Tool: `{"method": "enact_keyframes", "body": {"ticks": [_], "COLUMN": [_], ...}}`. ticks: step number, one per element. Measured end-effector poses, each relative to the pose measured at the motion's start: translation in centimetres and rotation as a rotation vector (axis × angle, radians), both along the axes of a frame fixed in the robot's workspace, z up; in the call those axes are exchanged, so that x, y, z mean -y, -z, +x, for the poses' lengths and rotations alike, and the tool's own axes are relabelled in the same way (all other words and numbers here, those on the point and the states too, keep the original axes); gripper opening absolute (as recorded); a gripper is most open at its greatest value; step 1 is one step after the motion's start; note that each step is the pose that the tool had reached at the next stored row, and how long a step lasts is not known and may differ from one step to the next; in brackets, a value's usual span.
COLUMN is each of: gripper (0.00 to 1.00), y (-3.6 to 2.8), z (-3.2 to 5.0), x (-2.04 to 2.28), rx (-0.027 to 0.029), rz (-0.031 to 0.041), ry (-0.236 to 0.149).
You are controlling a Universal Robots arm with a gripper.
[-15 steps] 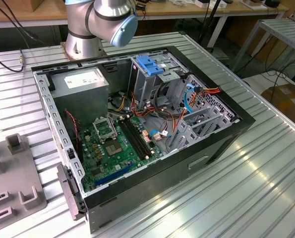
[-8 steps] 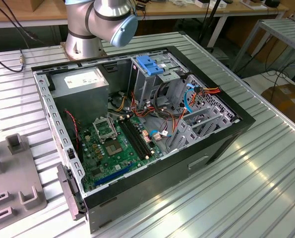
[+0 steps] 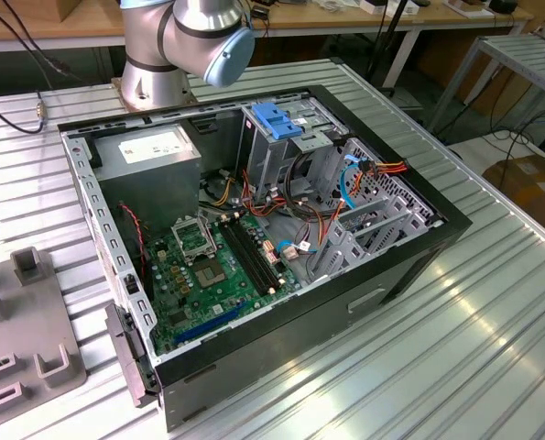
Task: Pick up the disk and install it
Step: 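Pick up the disk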
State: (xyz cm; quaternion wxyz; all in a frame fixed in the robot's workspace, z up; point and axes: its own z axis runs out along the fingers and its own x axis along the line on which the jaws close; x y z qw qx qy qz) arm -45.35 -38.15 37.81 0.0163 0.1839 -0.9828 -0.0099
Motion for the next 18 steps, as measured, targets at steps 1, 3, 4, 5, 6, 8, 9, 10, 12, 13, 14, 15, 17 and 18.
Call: {"method": "enact_keyframes", "body": {"ticks": [1,3,4,5,6,8,9,10,12,13,14,15,17,18], "gripper": [0.1,0.1,0.1,0.1,0.1,0.1,0.1,0.1,0.1,0.1,0.1,0.1,0.1,0.1], "y": [0.0,0.01,0.0,0.0,0.0,0.0,0.0,0.0,0.0,0.0,0.0,0.0,0.0,0.0], "z": [0.0,0.0,0.0,0.0,0.0,0.0,0.0,0.0,0.0,0.0,0.0,0.0,0.0,0.0], "x": [0.0,0.0,0.0,0.0,0.0,0.0,0.0,0.0,0.0,0.0,0.0,0.0,0.0,0.0], "rx": [0.0,0.0001,0.0,0.0,0.0001,0.0,0.0,0.0,0.0,0.0,0.0,0.0,0.0,0.0], "rz": [0.0,0.0,0.0,0.0,0.0,0.0,0.0,0.0,0.0,0.0,0.0,0.0,0.0,0.0], "ry": [-0.017,-0.054,-0.068,-0.086,-0.099,-0.127,-0.138,-0.153,-0.168,-0.178,-0.184,-0.194,-0.215,-0.223]}}
